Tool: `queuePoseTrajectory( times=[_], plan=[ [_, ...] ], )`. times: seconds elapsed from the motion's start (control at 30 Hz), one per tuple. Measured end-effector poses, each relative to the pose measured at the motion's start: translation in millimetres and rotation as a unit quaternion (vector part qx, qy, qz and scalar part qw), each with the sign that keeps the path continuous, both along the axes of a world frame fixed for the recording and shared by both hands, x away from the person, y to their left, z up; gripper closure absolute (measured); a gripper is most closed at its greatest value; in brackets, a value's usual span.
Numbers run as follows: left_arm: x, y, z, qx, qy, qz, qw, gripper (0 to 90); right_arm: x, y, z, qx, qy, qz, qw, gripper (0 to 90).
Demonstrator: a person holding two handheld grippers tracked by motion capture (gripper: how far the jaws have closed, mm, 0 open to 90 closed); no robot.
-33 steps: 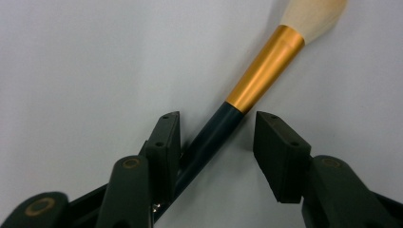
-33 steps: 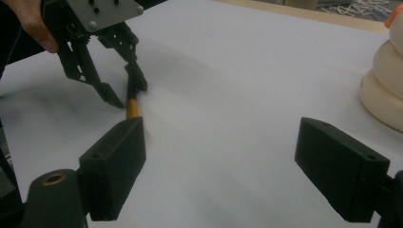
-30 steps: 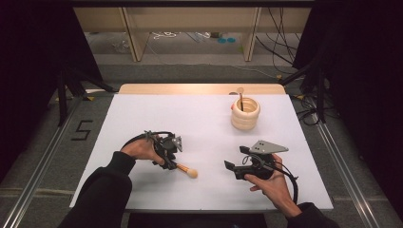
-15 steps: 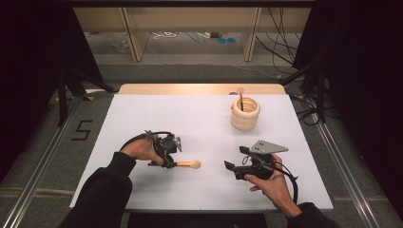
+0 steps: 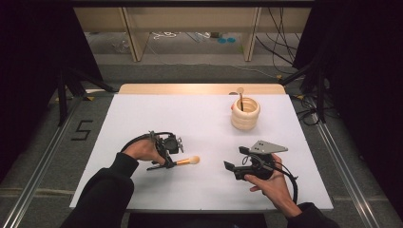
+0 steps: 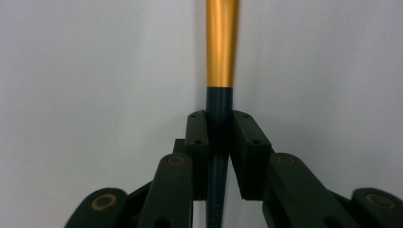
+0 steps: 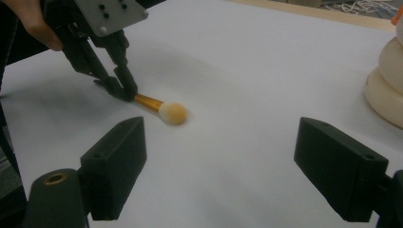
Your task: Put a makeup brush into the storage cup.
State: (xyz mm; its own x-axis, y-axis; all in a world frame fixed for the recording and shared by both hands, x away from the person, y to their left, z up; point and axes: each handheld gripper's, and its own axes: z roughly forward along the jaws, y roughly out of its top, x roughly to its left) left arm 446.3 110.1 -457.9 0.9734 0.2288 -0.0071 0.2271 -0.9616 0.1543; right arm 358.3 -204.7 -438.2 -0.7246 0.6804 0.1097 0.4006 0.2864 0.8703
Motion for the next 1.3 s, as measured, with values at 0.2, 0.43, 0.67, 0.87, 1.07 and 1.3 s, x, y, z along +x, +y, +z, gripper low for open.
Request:
queuePoseTrajectory(
  times=[0.2, 0.43, 0.67, 0.87, 1.07, 1.3],
  plan=[
    [0.1, 0.5, 0.2, -0.001, -0.002, 0.007, 1.0000, 78.3, -0.5, -0.1, 0.5, -0.005, 0.001, -0.003, 1.0000, 18.8],
    [4.8, 5.4, 5.6, -0.030, -0.010, 0.036, 0.9988, 78.5, 0.1, -0.1, 0.2, 0.000, 0.000, 0.000, 1.0000, 18.8],
    [7.3, 11.3, 16.5, -0.106, -0.019, 0.076, 0.9912, 78.5, 0.4, -0.3, 0.4, 0.004, 0.000, -0.003, 1.0000, 18.8],
    [10.4, 16.6, 27.9, -0.176, -0.024, 0.110, 0.9779, 78.5, 2.0, -1.0, -0.2, 0.018, -0.007, -0.006, 0.9998, 18.8],
    [12.8, 23.1, 33.6, -0.235, -0.034, 0.147, 0.9604, 78.5, 3.1, -3.8, 1.6, 0.022, -0.001, -0.015, 0.9996, 18.8],
    [11.7, 24.9, 38.8, -0.326, -0.050, 0.216, 0.9190, 78.5, 8.4, -5.9, 6.1, 0.048, -0.001, -0.026, 0.9985, 19.7]
  ],
)
